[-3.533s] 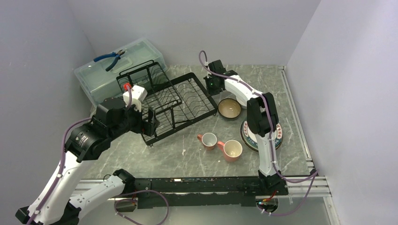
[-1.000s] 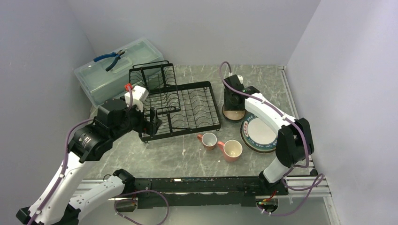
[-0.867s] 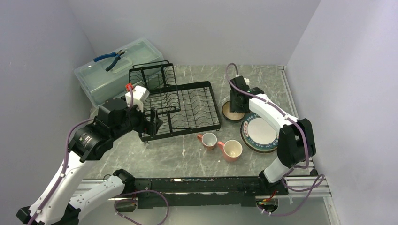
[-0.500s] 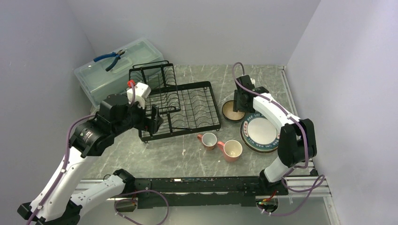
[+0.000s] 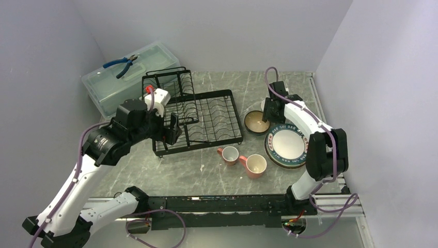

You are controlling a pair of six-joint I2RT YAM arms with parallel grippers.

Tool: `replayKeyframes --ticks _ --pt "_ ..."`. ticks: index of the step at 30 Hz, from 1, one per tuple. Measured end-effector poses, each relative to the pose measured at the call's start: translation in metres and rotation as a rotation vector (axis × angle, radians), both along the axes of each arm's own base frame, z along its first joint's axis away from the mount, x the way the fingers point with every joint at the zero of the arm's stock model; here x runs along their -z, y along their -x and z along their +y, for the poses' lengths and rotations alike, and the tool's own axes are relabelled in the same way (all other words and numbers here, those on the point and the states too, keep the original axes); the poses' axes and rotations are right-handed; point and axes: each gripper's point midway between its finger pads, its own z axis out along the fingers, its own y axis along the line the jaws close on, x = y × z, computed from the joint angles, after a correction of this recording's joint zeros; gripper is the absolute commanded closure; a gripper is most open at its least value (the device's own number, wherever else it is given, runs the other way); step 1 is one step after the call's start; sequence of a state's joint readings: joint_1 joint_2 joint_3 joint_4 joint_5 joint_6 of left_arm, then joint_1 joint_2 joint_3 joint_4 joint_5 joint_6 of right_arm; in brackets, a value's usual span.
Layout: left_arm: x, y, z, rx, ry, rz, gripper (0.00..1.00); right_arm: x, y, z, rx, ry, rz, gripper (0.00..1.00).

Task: Load the mixed dishes into the dish rack
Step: Adjust the dish rack at the center of the board, then pick up the bowl from the center of the board.

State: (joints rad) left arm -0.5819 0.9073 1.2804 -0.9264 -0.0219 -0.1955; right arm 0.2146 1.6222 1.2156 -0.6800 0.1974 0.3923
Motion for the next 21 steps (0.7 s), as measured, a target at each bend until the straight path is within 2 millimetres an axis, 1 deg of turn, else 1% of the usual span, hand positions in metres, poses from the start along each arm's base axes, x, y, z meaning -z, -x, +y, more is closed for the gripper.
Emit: replayKeyframes --ticks 6,11,15,19,20,21 --pt "-0.001 -0.003 -0.003 0.005 -0.004 0.004 0.01 0.017 -0.005 -0.001 0.004 -0.017 0.033 0.55" --pt "0.001 -0.005 -0.004 0.013 -0.013 0.01 0.01 0.027 -0.007 0.0 -0.002 -0.019 0.052 0.64" --pt "0.003 -0.005 -0.005 0.018 -0.017 0.013 0.01 0.037 -0.007 0.0 -0.007 -0.019 0.076 0.76" --pt "0.004 -0.006 -0.007 0.026 -0.016 0.02 0.01 0.045 -0.006 0.0 -0.014 -0.012 0.099 0.97" --pt "0.004 -0.006 -0.008 0.029 -0.016 0.024 0.01 0.043 -0.009 0.001 -0.012 -0.021 0.092 1.0" --pt "0.004 -0.006 -0.008 0.03 -0.017 0.025 0.01 0.041 -0.011 0.002 -0.019 -0.031 0.087 1.0"
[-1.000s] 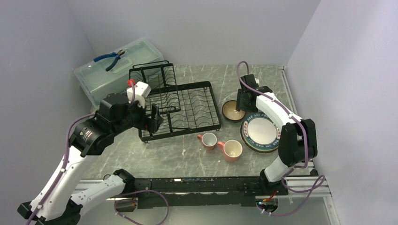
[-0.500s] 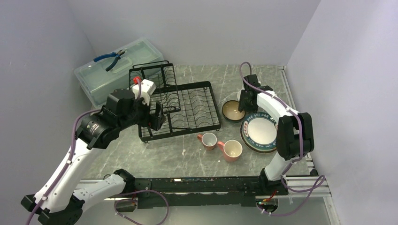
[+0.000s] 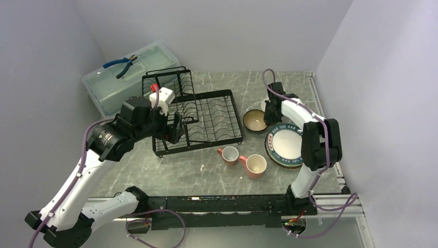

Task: Load the mixed dishes into the dish rack
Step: Pick up the bowl from the center of the board.

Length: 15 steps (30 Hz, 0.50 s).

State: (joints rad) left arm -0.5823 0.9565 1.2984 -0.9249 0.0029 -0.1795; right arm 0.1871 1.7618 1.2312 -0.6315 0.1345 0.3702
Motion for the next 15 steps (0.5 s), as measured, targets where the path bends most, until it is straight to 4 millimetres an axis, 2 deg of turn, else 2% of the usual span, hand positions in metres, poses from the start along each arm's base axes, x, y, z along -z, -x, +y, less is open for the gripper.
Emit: replayKeyframes --ticks 8,15 --pt "-0.01 -0.004 -0.002 0.003 0.003 -0.014 0.01 -0.006 -0.005 0.003 -0.008 -0.015 -0.018 1.0" --pt "-0.024 -0.012 -0.007 0.012 0.0 -0.037 0.01 -0.02 0.002 -0.006 0.008 0.028 -0.029 1.0"
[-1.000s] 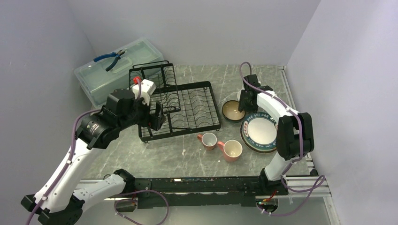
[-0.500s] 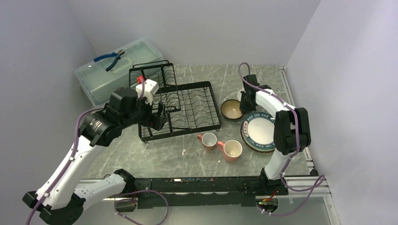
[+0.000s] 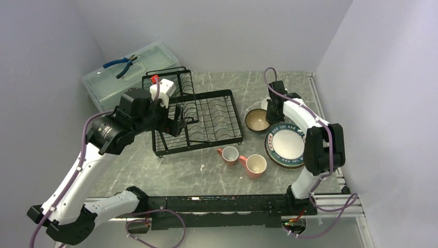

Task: Load the mixed dishes into the dish rack
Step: Pick up the bowl from the center of the board.

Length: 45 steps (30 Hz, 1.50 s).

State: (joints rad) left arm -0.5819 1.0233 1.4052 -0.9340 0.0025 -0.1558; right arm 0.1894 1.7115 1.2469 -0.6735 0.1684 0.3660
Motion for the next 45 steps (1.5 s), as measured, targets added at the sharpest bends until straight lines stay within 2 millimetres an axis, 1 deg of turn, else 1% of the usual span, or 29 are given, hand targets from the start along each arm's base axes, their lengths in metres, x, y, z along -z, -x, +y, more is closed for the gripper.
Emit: replayKeyframes --ticks 2,6,10,14,17,21,28,31,38,42,45 --pt "-0.004 -0.002 -0.001 0.001 0.002 -0.005 0.01 -0.01 0.003 -0.003 0.008 0.012 -0.016 1.0" --pt "-0.009 -0.005 -0.003 0.001 0.0 -0.001 0.01 -0.037 0.008 -0.005 0.012 0.026 -0.077 1.0" --pt "-0.01 -0.009 -0.008 -0.003 0.006 0.014 0.01 -0.07 0.015 0.001 -0.009 0.039 -0.14 1.0" --pt "-0.013 -0.01 -0.015 0.006 0.038 0.033 0.01 -0.103 0.021 0.023 -0.067 0.042 -0.204 1.0" --pt "-0.014 -0.01 -0.023 0.016 0.069 0.056 0.01 -0.123 0.028 0.048 -0.137 0.036 -0.251 1.0" --pt "-0.012 -0.01 -0.033 0.03 0.108 0.096 0.03 -0.143 0.046 0.077 -0.228 0.006 -0.289 1.0" --pt "-0.004 -0.011 -0.054 0.048 0.182 0.19 0.07 -0.177 0.081 0.112 -0.347 -0.063 -0.348 1.0" --pt "-0.006 -0.01 -0.064 0.066 0.229 0.22 0.1 -0.187 0.094 0.122 -0.382 -0.094 -0.364 1.0" --pt "-0.014 -0.002 -0.091 0.13 0.344 0.288 0.14 -0.196 0.115 0.128 -0.414 -0.125 -0.375 1.0" --pt "-0.014 0.013 -0.111 0.172 0.36 0.318 0.17 -0.196 0.126 0.123 -0.405 -0.136 -0.369 1.0" --pt "-0.007 0.031 -0.131 0.21 0.342 0.348 0.18 -0.186 0.138 0.112 -0.388 -0.13 -0.343 1.0"
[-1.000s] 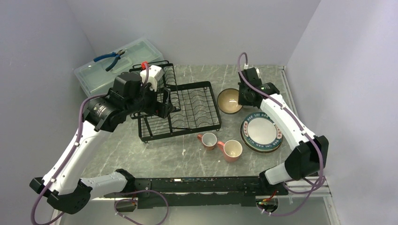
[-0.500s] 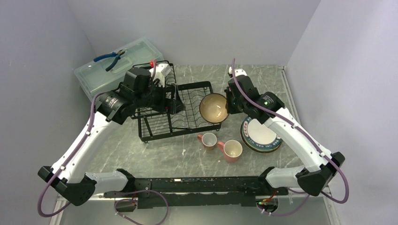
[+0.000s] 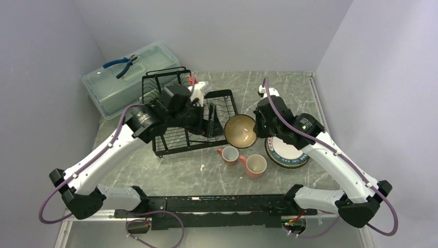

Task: Load the mixed dishes into the dish rack
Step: Pick up the bowl from the center of the board.

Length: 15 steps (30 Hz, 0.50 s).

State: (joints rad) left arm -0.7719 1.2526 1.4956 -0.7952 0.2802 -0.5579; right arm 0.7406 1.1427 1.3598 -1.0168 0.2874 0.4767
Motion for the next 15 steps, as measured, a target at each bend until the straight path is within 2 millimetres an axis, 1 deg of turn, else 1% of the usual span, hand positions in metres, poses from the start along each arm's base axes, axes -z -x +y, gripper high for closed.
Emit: replayKeyframes --ticks 3,5,8,11,15 --pt "0.014 0.013 -0.018 0.021 -0.041 0.017 0.18 0.011 0.011 -0.009 0.014 0.012 0.032 1.0" --pt "0.027 0.019 -0.025 0.015 -0.079 0.026 0.19 0.019 0.018 -0.014 0.019 0.025 0.058 1.0" --pt "0.042 0.023 -0.032 -0.004 -0.125 0.042 0.18 0.029 0.027 -0.018 0.022 0.032 0.086 1.0" --pt "0.057 0.022 -0.035 -0.036 -0.167 0.057 0.18 0.036 0.035 -0.02 0.019 0.04 0.111 1.0" --pt "0.071 0.016 -0.035 -0.082 -0.208 0.069 0.18 0.04 0.041 -0.018 0.01 0.044 0.129 1.0"
